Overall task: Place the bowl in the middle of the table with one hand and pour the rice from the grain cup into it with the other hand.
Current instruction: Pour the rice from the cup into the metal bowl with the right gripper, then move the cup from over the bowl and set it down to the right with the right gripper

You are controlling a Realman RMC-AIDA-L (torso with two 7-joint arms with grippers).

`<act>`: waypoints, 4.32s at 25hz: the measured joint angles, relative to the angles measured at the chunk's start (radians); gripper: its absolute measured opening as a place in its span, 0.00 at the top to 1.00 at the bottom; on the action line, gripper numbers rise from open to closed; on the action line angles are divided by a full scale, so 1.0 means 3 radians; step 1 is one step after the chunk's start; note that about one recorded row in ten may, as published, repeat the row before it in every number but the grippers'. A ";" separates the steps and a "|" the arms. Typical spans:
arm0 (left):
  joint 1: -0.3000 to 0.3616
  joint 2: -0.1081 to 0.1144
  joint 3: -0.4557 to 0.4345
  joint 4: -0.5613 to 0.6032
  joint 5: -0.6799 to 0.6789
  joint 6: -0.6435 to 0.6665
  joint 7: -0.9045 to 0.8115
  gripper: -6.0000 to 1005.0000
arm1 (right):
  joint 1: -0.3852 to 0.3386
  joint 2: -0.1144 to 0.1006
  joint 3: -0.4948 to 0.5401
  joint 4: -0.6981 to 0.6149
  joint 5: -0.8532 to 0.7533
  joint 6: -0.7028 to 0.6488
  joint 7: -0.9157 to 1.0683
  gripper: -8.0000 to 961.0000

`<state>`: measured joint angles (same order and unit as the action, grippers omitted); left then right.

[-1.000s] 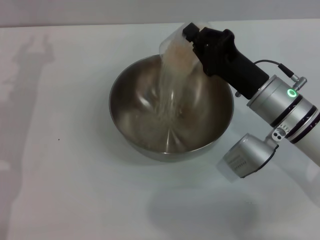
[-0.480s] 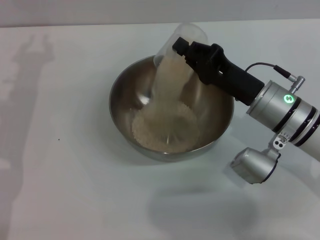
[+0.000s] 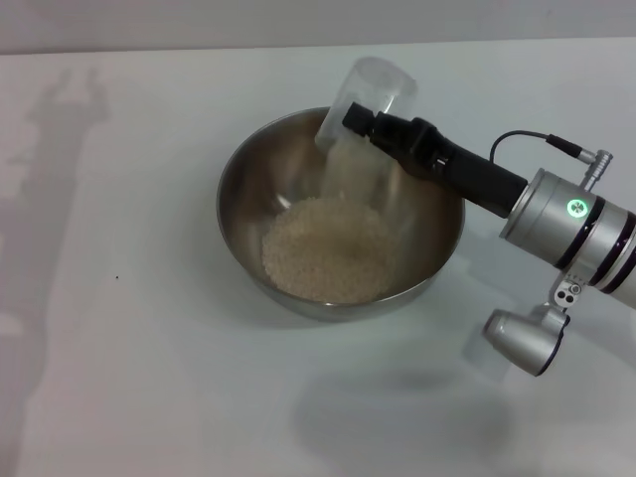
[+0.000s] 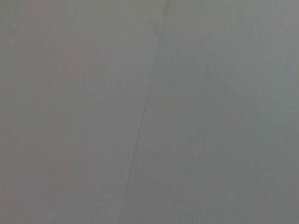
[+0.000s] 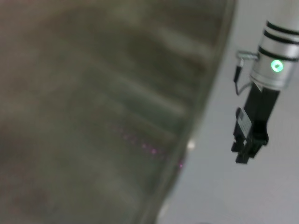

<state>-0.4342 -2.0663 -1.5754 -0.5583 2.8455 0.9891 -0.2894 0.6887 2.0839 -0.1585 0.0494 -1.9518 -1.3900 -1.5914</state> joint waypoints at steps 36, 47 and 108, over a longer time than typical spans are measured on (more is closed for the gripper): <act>-0.0023 -0.0005 0.0026 0.0051 0.0000 0.0010 -0.0172 0.67 | 0.0075 0.0009 -0.0087 -0.0090 -0.0204 -0.0143 -0.0870 0.98; -0.0027 -0.0001 0.0026 0.0046 0.0007 0.0010 -0.0172 0.67 | -0.0045 -0.0005 0.0878 0.0275 -0.0110 -0.0205 -0.0124 0.98; 0.0035 0.0015 0.0041 0.0005 0.0118 0.0181 -0.0141 0.67 | -0.0567 0.0015 0.2594 0.1389 0.1090 0.1845 0.3950 0.98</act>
<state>-0.4236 -2.0617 -1.5631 -0.5569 2.8808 1.0434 -0.3316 0.5187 2.0884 0.6197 0.4662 -1.6248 -0.8365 -0.4064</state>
